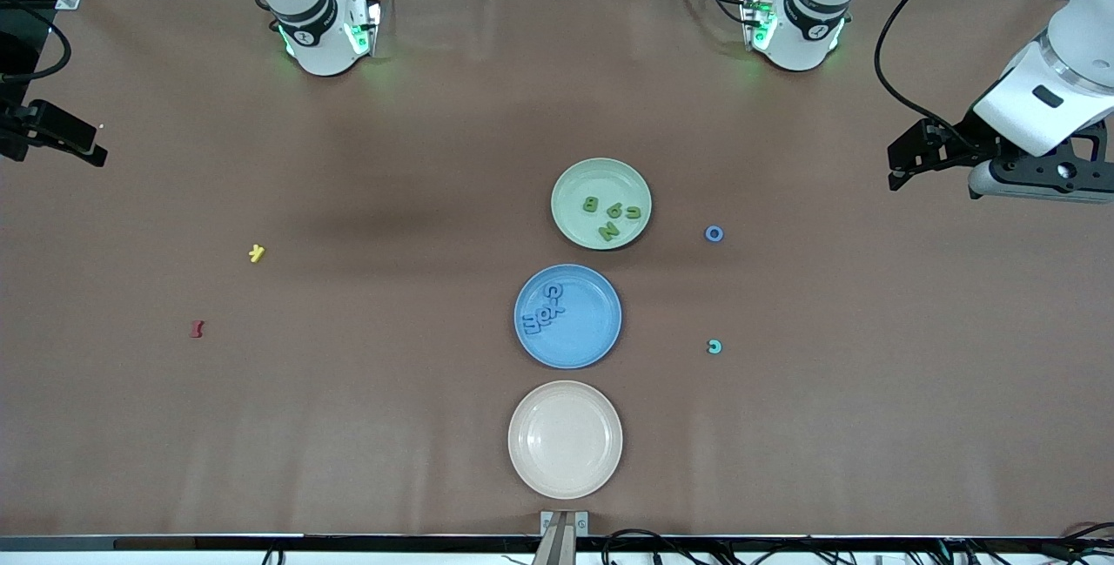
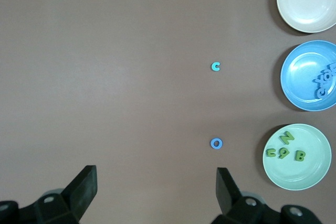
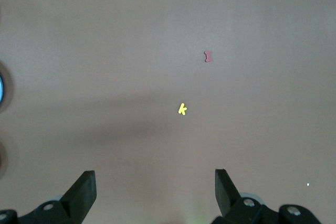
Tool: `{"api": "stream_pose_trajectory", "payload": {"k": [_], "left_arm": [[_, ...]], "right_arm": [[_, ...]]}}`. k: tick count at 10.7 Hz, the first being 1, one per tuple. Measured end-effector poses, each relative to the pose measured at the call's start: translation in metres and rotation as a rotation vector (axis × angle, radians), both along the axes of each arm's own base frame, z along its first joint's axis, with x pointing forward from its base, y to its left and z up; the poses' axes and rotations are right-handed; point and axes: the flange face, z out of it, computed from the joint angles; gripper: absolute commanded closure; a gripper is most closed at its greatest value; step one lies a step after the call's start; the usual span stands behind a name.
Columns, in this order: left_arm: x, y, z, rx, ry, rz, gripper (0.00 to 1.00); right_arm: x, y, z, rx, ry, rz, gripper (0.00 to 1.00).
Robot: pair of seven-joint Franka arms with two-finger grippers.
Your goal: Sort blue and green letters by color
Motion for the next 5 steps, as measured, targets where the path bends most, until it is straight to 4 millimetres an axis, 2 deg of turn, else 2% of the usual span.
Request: {"api": "stream_pose_trajectory", "payload": {"k": [5], "left_arm": [[0.0, 0.0, 0.0, 0.0, 0.0, 0.0, 0.0]], "right_arm": [[0.0027, -0.0015, -0.0043, -0.003, 0.007, -0.009, 0.0]]}}
